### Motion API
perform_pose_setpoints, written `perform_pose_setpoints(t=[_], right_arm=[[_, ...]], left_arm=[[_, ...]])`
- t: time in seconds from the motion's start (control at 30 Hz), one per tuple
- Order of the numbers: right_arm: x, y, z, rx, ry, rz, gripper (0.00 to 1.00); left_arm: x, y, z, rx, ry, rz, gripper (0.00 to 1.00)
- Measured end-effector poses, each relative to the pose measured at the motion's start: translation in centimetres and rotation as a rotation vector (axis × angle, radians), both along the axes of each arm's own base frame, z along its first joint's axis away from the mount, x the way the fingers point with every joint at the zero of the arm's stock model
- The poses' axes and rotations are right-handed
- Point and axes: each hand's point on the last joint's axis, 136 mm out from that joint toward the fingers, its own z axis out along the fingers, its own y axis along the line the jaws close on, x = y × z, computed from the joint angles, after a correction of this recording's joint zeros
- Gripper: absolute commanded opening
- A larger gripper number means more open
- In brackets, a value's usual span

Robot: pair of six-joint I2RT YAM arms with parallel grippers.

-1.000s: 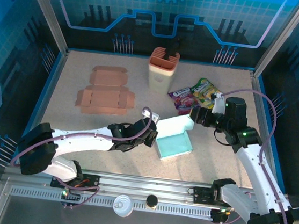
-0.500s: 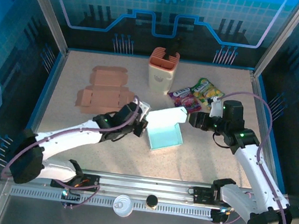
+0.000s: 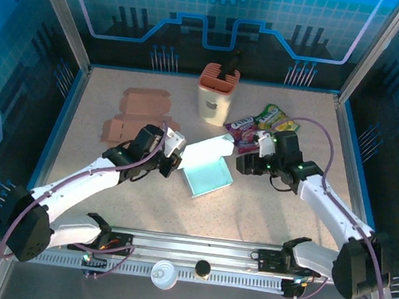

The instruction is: Fold the paper box

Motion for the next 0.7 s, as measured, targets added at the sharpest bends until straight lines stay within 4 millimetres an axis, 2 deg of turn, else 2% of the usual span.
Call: perform_pose_setpoints(t=[0.13, 0.27, 0.4, 0.5, 0.7], right_arm=[[2.1, 0.4, -1.2, -0.056, -0.025, 0.026, 0.69], [4.5, 1.5, -0.9, -0.068, -0.07, 0.076, 0.67], [5.9, 3.0, -0.6, -0.068, -0.101, 0.137, 0.61], [6.1, 3.8, -0.8, -0.071, -0.104, 0.174, 0.56], [6.0, 4.4, -1.6, -0.085, -0.097, 0.206, 0.39]], left_arm=[[0.0, 0.0, 0.0, -0.005, 0.002, -0.009, 0.0], [0.0, 0.0, 0.0, -0.006, 0.002, -0.013, 0.0], [0.1, 0.0, -0.2, -0.003, 0.008, -0.012, 0.0], [0.2, 0.1, -0.5, 0.002, 0.017, -0.008, 0.0], [0.3, 0.1, -1.2, 0.012, 0.033, -0.005, 0.0]])
